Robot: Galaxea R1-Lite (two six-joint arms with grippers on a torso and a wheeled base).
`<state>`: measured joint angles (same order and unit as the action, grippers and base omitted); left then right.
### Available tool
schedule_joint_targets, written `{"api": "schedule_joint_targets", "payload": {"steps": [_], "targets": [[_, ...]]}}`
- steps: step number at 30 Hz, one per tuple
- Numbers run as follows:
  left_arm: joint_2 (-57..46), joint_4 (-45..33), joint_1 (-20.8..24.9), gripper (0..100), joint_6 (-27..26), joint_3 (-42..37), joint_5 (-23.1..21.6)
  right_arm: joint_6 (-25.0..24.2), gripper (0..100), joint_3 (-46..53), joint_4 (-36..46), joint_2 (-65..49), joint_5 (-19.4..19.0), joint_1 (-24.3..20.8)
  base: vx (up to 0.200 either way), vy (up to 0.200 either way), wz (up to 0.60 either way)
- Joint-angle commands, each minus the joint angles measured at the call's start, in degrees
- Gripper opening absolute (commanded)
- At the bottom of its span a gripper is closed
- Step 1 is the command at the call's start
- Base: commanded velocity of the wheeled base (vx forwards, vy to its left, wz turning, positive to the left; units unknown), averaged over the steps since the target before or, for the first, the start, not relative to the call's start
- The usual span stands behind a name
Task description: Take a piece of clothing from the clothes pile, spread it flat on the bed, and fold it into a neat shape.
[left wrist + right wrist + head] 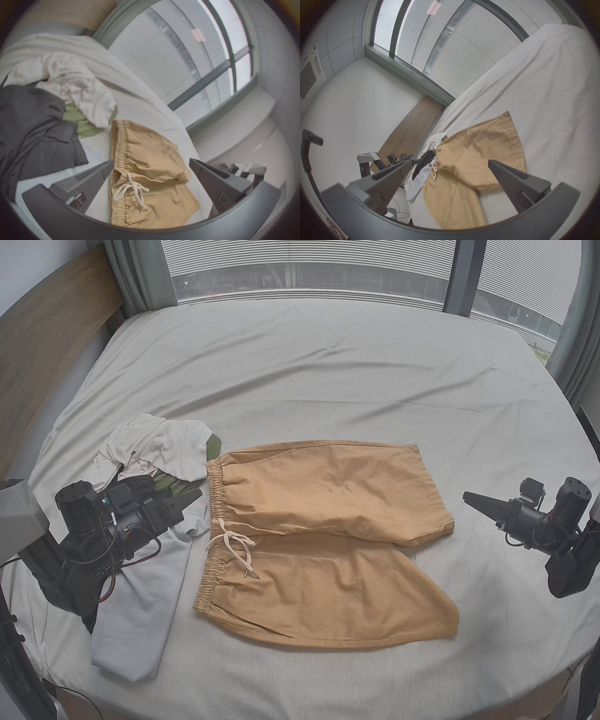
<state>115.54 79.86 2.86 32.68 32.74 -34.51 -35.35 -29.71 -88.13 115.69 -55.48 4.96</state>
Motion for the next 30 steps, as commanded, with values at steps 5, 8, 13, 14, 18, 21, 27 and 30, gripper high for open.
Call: {"api": "schedule_joint_targets", "payload": {"steps": [5,8,13,14,18,21,27,30], "targets": [[-0.67,9.35,2.23,100,-2.45,-6.29,-3.19,6.26,100,4.84,-0.03,1.56,-0.33,-2.06,0.0,0.0,0.0],[-1.11,9.17,3.11,100,-2.54,-7.43,-3.19,6.79,100,7.12,0.06,1.91,-0.33,-2.94,0.0,0.0,0.0],[-0.85,9.17,3.55,100,-2.62,-8.13,-3.11,6.96,100,8.18,0.06,3.93,-0.33,-3.03,0.0,0.0,0.0],[-0.85,9.17,3.55,100,-2.62,-8.13,-3.11,6.96,100,8.35,0.06,4.11,-0.33,-3.03,0.0,0.0,0.0],[-0.85,9.17,3.99,100,-2.71,-8.31,-3.02,11.27,100,9.67,0.06,7.97,-0.24,-2.41,0.0,0.0,0.0],[-0.67,9.17,3.99,100,-2.71,-8.22,-3.02,13.73,100,10.64,0.06,9.64,-0.24,-2.24,0.0,0.0,0.0],[-0.49,9.17,3.9,100,-2.71,-8.31,-3.11,16.72,100,11.43,0.24,11.75,-0.33,-1.8,0.0,0.0,0.0],[-0.41,9.17,3.99,100,-2.71,-8.31,-3.11,16.81,100,11.43,0.15,12.28,-0.33,-1.89,0.0,0.0,0.0]]}}
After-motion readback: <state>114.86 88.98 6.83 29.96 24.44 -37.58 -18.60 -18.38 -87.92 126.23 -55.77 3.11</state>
